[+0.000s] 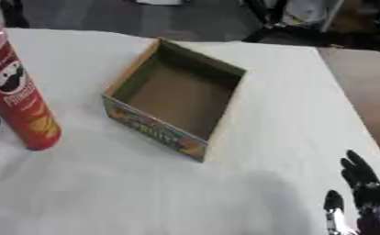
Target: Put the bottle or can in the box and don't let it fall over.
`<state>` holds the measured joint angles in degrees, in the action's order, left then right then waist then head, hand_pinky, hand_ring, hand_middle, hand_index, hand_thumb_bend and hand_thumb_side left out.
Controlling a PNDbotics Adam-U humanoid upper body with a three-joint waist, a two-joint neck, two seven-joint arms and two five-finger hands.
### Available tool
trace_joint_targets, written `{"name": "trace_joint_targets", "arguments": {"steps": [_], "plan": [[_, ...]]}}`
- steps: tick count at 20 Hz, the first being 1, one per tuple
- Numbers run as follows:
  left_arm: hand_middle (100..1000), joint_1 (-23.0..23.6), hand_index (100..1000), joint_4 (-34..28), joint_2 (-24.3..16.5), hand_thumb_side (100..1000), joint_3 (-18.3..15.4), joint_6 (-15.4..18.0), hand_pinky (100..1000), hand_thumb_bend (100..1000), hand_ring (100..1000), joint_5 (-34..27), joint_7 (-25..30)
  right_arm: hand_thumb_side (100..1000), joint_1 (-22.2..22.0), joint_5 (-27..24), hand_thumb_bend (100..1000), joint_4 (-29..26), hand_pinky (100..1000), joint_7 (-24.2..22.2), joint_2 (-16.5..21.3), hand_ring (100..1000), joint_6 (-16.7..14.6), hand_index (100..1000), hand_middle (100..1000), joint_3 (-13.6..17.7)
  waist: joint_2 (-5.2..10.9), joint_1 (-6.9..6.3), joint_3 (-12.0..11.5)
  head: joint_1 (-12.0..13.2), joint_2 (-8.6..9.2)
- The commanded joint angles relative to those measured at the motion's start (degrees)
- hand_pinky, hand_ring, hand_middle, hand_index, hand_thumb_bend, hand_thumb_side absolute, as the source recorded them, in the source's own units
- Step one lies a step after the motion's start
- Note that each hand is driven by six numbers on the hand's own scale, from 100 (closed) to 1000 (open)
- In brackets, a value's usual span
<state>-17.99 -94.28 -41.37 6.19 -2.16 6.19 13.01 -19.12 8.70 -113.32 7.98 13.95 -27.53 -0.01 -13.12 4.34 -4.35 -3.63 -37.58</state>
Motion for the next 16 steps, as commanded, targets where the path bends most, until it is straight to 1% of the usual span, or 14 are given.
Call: {"name": "trace_joint_targets", "arguments": {"steps": [1,6,16], "plan": [[1000,-1.2,1000,-0.3,-1.4,675,-0.1,-0.3,1000,274,1000,0.2,0.2,503,0.0,0.9,100,-1.3,1000,0.1,1.1,1000,0.9,1000,1000,-0.5,0.81,-0.21,0.0,-0.1,0.9],[1000,-2.0,1000,0.1,-1.1,687,0.3,-0.3,1000,270,1000,0.1,0.8,539,-0.6,1.8,100,-1.3,1000,0.6,0.0,1000,2.2,1000,1000,-0.6,0.7,-0.21,0.2,0.1,1.09],[1000,-4.1,1000,1.7,-0.5,720,0.9,-0.7,1000,264,1000,0.0,1.1,559,-0.7,2.6,100,-1.3,1000,0.9,-0.8,1000,3.4,1000,1000,-0.9,0.52,-0.45,0.3,0.1,1.26]]}}
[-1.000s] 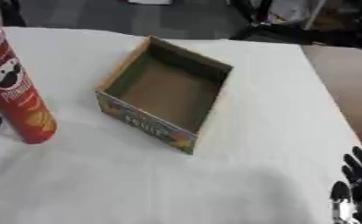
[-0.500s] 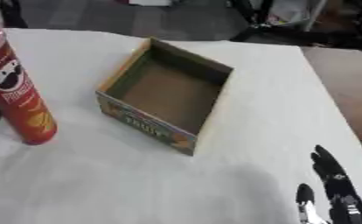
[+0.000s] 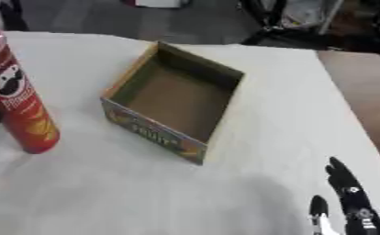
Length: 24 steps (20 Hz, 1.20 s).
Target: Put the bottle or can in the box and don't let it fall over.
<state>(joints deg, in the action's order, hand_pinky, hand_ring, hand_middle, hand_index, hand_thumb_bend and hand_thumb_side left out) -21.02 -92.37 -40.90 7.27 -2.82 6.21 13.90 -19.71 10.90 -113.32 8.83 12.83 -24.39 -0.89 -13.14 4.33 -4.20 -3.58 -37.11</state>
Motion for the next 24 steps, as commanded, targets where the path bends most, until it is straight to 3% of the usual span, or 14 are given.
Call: {"name": "trace_joint_targets", "arguments": {"steps": [1,24], "plan": [[1000,-1.3,1000,-0.2,-0.9,721,-0.1,0.0,1000,265,1000,0.0,0.3,561,-0.1,0.4,100,-1.3,1000,0.0,0.3,1000,0.4,1000,1000,0.0,0.53,-0.45,0.1,0.0,0.79],[1000,-5.0,1000,1.2,0.1,753,1.9,1.0,1000,279,1000,1.3,3.2,595,0.5,0.1,100,-1.3,1000,-0.5,-0.5,1000,2.5,1000,1000,0.2,0.17,-0.85,0.5,-0.8,0.46]]}}
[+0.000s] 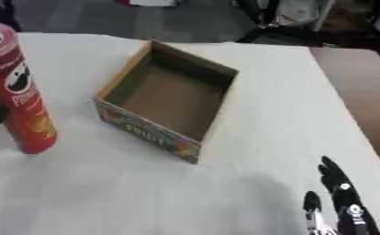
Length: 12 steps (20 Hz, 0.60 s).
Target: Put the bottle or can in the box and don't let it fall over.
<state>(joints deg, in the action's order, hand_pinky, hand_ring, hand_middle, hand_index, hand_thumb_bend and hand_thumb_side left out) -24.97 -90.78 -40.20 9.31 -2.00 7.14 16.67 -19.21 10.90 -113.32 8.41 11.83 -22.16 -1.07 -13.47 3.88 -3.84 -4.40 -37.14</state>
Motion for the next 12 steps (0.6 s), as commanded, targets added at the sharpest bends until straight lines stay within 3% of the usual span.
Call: {"name": "trace_joint_targets", "arguments": {"steps": [1,5,12], "plan": [[1000,-1.1,1000,-0.4,-0.6,739,-0.1,0.3,1000,285,1000,0.6,0.6,597,0.0,0.0,100,-1.3,1000,-0.1,0.5,1000,0.3,1000,1000,0.4,0.5,-0.4,0.1,0.0,0.52],[1000,-1.1,1000,-0.4,-0.7,681,0.0,0.0,1000,290,1000,2.5,1.0,604,0.0,-0.1,100,-1.3,1000,0.0,0.3,1000,0.4,1000,1000,0.5,0.48,-0.44,0.1,0.1,0.53],[1000,-0.4,1000,0.3,-1.4,695,-0.2,-1.7,1000,324,1000,4.5,0.3,605,0.0,-0.1,100,-1.3,1000,-0.2,0.3,1000,0.6,1000,1000,0.3,0.54,-0.45,-0.1,0.2,0.68]]}}
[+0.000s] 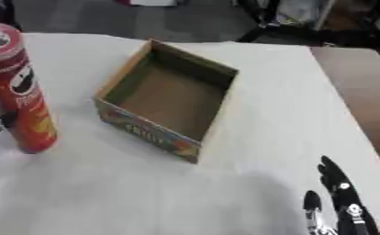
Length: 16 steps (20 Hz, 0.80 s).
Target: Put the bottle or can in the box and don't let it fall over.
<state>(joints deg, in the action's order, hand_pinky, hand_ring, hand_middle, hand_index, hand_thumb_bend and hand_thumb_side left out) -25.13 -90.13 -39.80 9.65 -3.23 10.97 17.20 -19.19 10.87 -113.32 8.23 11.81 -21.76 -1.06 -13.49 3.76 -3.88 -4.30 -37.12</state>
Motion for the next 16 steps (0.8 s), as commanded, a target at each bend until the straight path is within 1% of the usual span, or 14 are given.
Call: {"name": "trace_joint_targets", "arguments": {"steps": [1,2,3,4,5,6,7,8,9,11,13,14,16], "plan": [[1000,-0.2,1000,-0.3,-1.9,692,-0.5,-0.5,1000,328,1000,0.8,-0.3,588,0.1,0.0,100,-1.3,1000,0.0,0.4,1000,0.2,1000,1000,0.3,0.6,-0.31,-0.1,0.1,0.65],[1000,-0.1,1000,-0.3,-2.1,690,-0.6,-0.5,1000,328,1000,0.8,-0.4,560,0.2,0.4,100,-1.3,1000,0.2,0.6,1000,-0.1,1000,1000,0.4,0.66,-0.28,-0.1,0.1,0.61],[1000,0.0,1000,-0.3,-2.2,686,-0.7,-0.5,1000,327,1000,0.8,-0.5,488,0.4,1.1,100,-1.3,1000,0.5,1.0,970,-0.4,1000,1000,0.4,0.72,-0.24,-0.2,0.2,0.56],[1000,0.0,1000,-0.4,-2.2,684,-0.7,-0.5,1000,327,1000,0.8,-0.7,399,0.8,2.7,100,-1.3,1000,1.3,1.8,929,-0.9,1000,1000,0.4,0.79,-0.18,-0.2,0.1,0.5],[1000,0.0,1000,-0.5,-2.2,680,-0.7,-0.5,1000,327,1000,0.8,-0.8,259,1.5,5.0,100,-1.3,972,2.6,2.6,861,-1.5,1000,1000,0.5,0.86,-0.13,-0.3,0.1,0.44],[1000,0.0,1000,-0.6,-2.2,680,-0.7,-0.5,1000,324,1000,0.7,-0.8,136,2.5,8.3,194,-1.3,892,4.8,3.7,781,-2.1,991,981,0.9,0.92,-0.07,-0.3,0.0,0.38],[1000,-0.1,1000,-0.7,-2.1,680,-0.7,-0.5,1000,321,1000,0.6,-0.9,100,3.9,12.4,387,-1.3,787,7.8,4.9,672,-2.7,928,859,1.3,1.0,0.0,-0.4,-0.1,0.28],[1000,-0.1,1000,-0.9,-2.0,681,-0.6,-0.6,1000,320,1000,0.5,-0.9,100,5.6,17.4,510,-1.3,726,11.2,6.3,608,-3.0,867,772,1.3,1.06,0.06,-0.6,-0.3,0.19],[1000,-0.3,1000,-1.0,-1.9,684,-0.6,-0.6,1000,317,1000,0.4,-0.9,100,7.3,23.1,550,-1.3,670,14.7,7.6,553,-2.9,796,663,0.6,1.1,0.12,-0.7,-0.5,0.12],[1000,-0.6,1000,-1.2,-1.8,687,-0.4,-0.7,1000,313,1000,0.2,-0.8,100,9.8,33.1,560,-1.3,633,20.7,9.6,518,-1.7,740,575,-2.2,1.14,0.25,-1.2,-0.9,0.04],[1000,-1.1,1000,-1.5,-1.5,694,-0.1,-0.7,1000,310,1000,0.0,-0.7,100,12.0,39.5,548,-1.3,643,24.7,11.6,534,0.1,714,543,-5.3,1.25,0.5,-1.7,-1.5,0.03],[1000,-1.3,1000,-1.6,-1.4,693,0.0,-0.6,1000,309,1000,-0.1,-0.6,100,12.8,41.6,537,-1.3,649,26.5,12.5,543,0.9,701,527,-6.5,1.34,0.67,-1.9,-1.8,0.07],[1000,-1.5,1000,-1.8,-1.4,695,0.1,-0.6,1000,304,1000,-0.3,-0.4,100,14.0,44.2,525,-1.3,661,29.5,13.9,559,1.9,693,524,-8.2,1.51,1.02,-2.2,-2.0,0.05]]}}
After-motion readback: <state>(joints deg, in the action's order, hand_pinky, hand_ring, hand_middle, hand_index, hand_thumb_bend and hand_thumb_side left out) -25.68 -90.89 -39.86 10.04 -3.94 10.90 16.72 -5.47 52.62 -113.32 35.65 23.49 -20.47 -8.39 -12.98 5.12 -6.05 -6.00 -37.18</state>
